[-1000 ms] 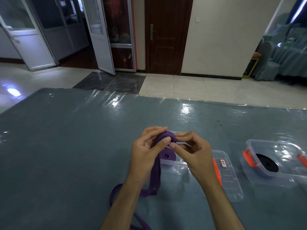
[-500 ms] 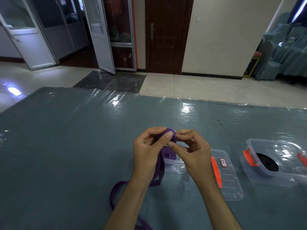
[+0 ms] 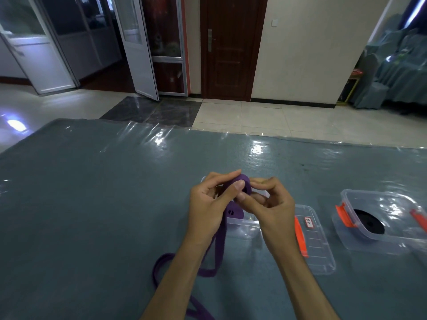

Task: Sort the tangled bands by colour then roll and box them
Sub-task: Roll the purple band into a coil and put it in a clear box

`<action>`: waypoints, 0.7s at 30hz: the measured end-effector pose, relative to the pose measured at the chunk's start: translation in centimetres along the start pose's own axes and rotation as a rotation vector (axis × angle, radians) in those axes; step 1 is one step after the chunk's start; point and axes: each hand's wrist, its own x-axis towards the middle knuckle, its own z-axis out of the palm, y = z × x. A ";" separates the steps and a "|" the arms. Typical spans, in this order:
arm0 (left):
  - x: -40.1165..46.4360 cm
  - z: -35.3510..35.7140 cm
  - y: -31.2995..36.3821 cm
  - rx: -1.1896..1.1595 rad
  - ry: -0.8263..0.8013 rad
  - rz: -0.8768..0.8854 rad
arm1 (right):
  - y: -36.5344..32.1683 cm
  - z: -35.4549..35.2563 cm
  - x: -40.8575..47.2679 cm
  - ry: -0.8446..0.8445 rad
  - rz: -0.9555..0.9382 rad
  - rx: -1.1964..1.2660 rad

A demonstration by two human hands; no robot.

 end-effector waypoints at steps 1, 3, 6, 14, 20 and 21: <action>-0.1 0.1 0.1 -0.018 0.033 0.000 | -0.3 -0.1 0.0 -0.028 0.014 0.018; -0.5 0.5 0.0 -0.073 0.110 -0.003 | -1.0 -0.2 0.2 -0.063 0.020 0.047; -1.0 1.1 -0.6 -0.109 0.162 -0.004 | -1.5 0.1 0.3 -0.012 -0.003 0.020; -0.7 0.2 -0.3 0.032 0.033 0.104 | -1.7 0.0 1.0 -0.010 -0.012 -0.043; -0.5 0.0 -0.6 0.200 -0.060 0.135 | -1.9 -0.7 1.4 -0.017 -0.040 -0.087; -0.6 0.0 -0.6 0.230 -0.070 0.139 | -2.1 -0.7 1.4 -0.018 -0.051 -0.091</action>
